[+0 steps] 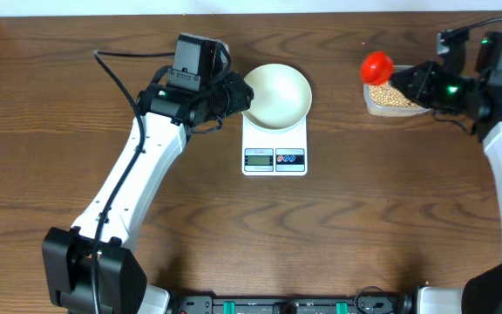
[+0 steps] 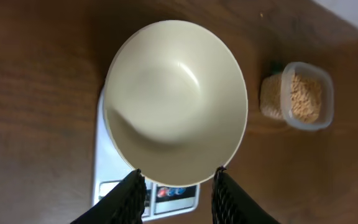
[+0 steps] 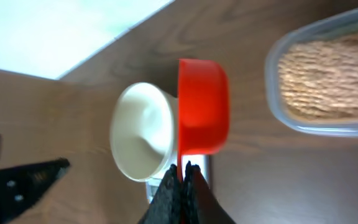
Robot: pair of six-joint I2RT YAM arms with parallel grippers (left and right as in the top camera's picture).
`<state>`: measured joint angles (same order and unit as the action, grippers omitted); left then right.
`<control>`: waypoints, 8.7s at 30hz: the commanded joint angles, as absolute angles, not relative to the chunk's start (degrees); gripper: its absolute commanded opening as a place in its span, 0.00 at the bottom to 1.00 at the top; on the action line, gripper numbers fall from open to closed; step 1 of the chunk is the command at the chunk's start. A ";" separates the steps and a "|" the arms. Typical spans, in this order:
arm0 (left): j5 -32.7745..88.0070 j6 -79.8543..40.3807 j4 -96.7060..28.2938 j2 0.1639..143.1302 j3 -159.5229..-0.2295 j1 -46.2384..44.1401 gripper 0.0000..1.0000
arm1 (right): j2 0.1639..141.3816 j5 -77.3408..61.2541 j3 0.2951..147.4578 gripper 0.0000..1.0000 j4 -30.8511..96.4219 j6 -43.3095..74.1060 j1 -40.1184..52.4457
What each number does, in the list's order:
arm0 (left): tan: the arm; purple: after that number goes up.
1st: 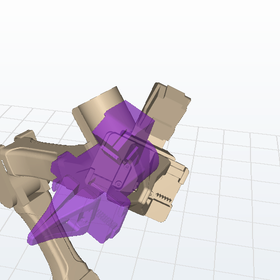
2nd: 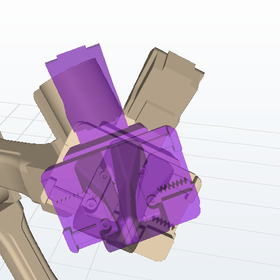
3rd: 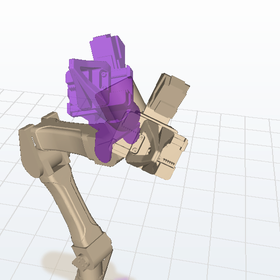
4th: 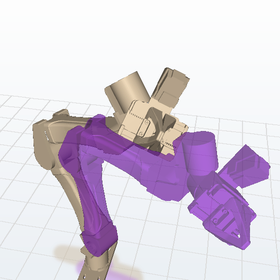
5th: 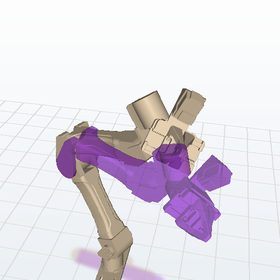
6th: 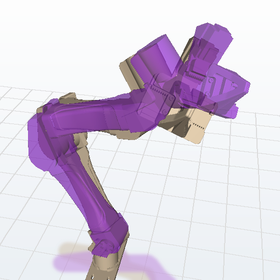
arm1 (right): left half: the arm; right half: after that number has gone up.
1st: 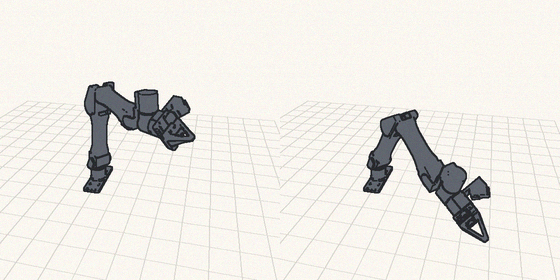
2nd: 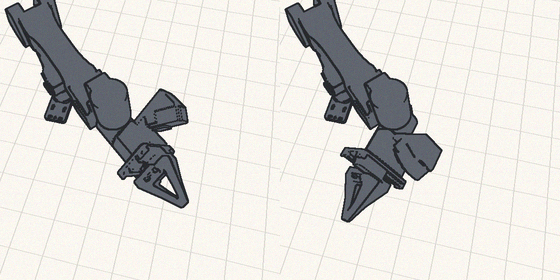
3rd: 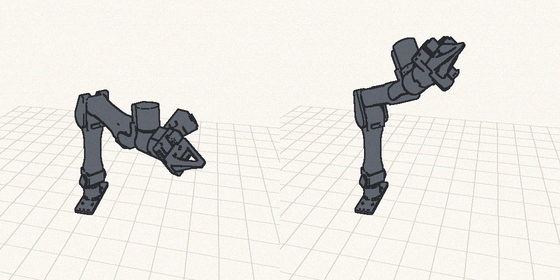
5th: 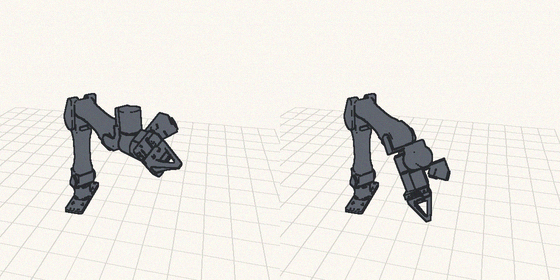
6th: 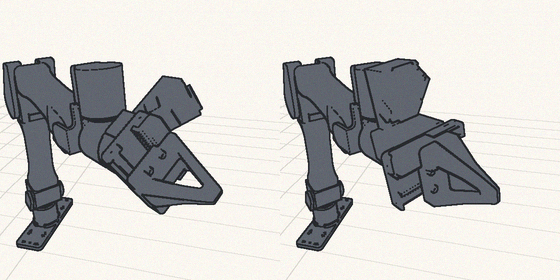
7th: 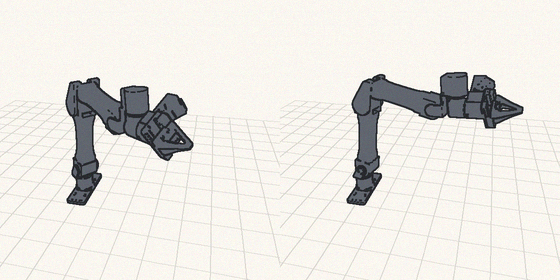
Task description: Scoop item into bowl and weigh 50g on scale
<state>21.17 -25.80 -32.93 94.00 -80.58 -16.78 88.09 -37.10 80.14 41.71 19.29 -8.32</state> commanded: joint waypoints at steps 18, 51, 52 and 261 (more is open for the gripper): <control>15.90 -16.51 -42.02 92.95 -79.72 -31.68 0.07 | 86.91 -24.14 82.78 0.01 49.95 11.49 -11.42; 3.75 -22.37 -20.18 102.35 -64.66 -37.85 0.08 | 86.91 -22.37 82.74 0.01 52.21 11.49 -11.42; 3.75 -22.37 -20.08 102.56 -64.66 -37.85 0.07 | 86.91 -22.37 82.74 0.01 52.23 11.49 -11.42; 3.18 -10.13 -33.36 81.82 -55.51 -34.70 0.88 | 87.77 -17.93 82.72 0.01 51.68 9.74 -11.35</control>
